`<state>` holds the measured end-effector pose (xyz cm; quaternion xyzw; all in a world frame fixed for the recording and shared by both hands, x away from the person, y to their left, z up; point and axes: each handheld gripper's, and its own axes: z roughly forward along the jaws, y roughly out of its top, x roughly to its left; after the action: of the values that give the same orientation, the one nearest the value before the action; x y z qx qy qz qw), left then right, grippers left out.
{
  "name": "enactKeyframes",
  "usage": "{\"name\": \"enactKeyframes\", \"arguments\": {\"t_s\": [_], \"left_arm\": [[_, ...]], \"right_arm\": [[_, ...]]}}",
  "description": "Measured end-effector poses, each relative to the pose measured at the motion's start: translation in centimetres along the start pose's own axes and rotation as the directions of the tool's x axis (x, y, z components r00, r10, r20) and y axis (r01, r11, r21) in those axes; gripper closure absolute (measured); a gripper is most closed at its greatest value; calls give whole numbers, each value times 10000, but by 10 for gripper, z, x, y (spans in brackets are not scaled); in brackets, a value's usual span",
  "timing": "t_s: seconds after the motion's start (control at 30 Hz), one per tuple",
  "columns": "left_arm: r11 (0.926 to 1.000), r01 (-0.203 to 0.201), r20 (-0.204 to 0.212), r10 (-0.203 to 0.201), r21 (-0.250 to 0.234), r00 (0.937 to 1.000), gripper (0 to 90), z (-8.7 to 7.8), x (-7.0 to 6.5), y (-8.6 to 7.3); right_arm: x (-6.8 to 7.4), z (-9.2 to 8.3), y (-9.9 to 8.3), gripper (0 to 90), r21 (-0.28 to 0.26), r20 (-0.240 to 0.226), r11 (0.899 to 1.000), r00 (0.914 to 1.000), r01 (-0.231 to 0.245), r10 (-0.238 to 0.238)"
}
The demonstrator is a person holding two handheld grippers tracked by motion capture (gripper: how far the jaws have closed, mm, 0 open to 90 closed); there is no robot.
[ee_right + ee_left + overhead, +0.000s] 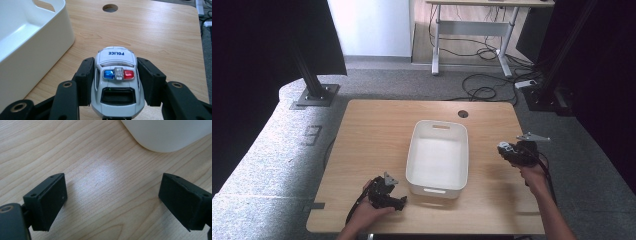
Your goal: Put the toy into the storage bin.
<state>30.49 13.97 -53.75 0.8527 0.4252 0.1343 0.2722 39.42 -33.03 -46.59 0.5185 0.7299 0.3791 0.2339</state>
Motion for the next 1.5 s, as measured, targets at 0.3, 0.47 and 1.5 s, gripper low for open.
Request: {"name": "enactKeyframes", "arguments": {"t_s": [0.3,0.47,1.5], "left_arm": [[10000,-1,4,1,-6,10000,86,0,0,0],[10000,-8,6,8,-18,10000,86,0,0,0],[10000,-46,29,46,-26,10000,75,1,0,0]], "right_arm": [[7,-2,2,503,-72,-113,9999,9999,108,-109],[14,-3,4,502,-135,-187,9995,9994,273,-276],[38,-8,12,503,-462,-240,9969,9976,636,-648]]}}
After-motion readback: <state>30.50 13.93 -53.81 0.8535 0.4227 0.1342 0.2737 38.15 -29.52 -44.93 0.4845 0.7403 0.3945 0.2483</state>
